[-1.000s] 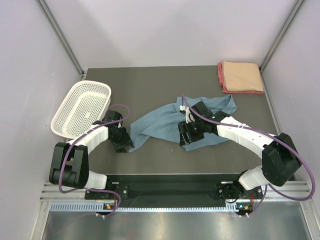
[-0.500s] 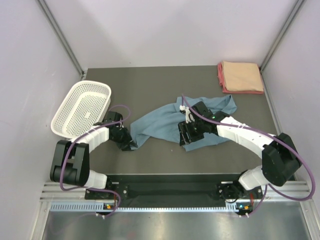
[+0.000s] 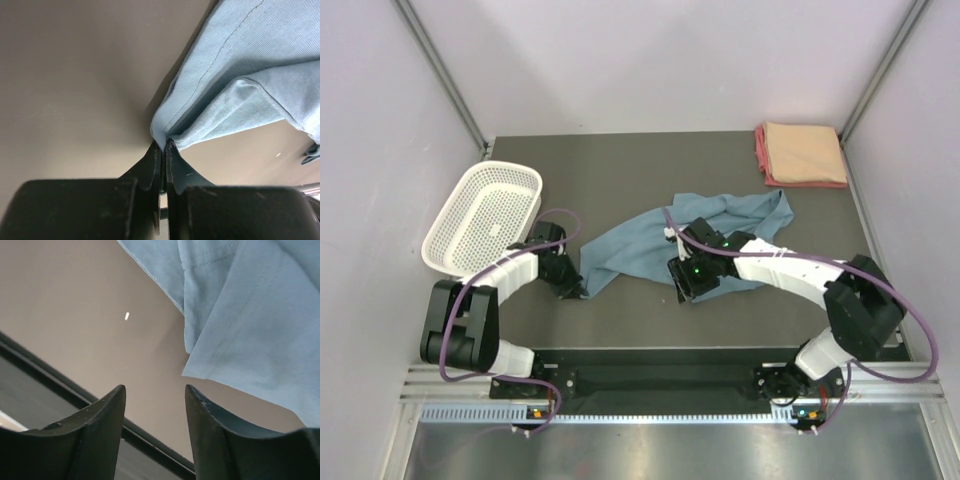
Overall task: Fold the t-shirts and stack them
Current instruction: Flatten the tshirt out
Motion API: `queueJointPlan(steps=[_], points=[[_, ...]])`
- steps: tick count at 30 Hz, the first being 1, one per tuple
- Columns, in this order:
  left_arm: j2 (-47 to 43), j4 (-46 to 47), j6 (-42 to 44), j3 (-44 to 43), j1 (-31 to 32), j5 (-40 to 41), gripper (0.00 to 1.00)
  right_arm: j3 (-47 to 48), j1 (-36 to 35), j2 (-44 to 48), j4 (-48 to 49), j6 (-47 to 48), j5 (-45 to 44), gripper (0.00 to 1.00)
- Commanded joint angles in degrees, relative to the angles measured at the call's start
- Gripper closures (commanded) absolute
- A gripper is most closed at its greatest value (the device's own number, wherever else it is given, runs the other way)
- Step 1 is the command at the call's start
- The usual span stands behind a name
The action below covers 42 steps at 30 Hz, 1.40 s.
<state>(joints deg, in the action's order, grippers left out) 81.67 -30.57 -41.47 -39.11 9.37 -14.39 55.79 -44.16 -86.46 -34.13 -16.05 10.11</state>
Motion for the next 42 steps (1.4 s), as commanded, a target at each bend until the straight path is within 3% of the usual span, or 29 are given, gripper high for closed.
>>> queueJointPlan(steps=[1,4,19,22,31,38,42], points=[[-1.3,-2.6,1.8,-2.0,-0.1,3.1,1.00,0.3,-2.5,-2.8,-0.3,-0.7,-7.0,0.52],[-1.7,-2.7,1.6,-2.0,-0.1,2.7,1.00,0.7,-2.9,-5.0,-0.1,-1.8,-11.1,0.57],[-2.9,-4.0,1.8,-2.6,-0.1,2.4,1.00,0.1,-4.8,-10.4,2.2,-2.1,-21.5,0.56],[-2.8,-4.6,2.0,-3.7,-0.1,2.5,1.00,-0.2,-4.8,-10.3,2.4,-1.6,-22.8,0.62],[-4.1,-6.9,2.7,-6.1,-0.1,4.5,1.00,-1.7,-4.8,-5.0,0.1,-2.1,-23.7,1.00],[-5.1,-10.6,3.3,-11.2,-0.2,6.5,1.00,1.1,-2.8,4.4,-5.8,-2.8,-28.1,1.00],[-6.7,-14.0,3.9,-20.1,-0.2,8.4,1.00,7.7,5.2,11.1,-8.6,-0.3,-29.8,1.00]])
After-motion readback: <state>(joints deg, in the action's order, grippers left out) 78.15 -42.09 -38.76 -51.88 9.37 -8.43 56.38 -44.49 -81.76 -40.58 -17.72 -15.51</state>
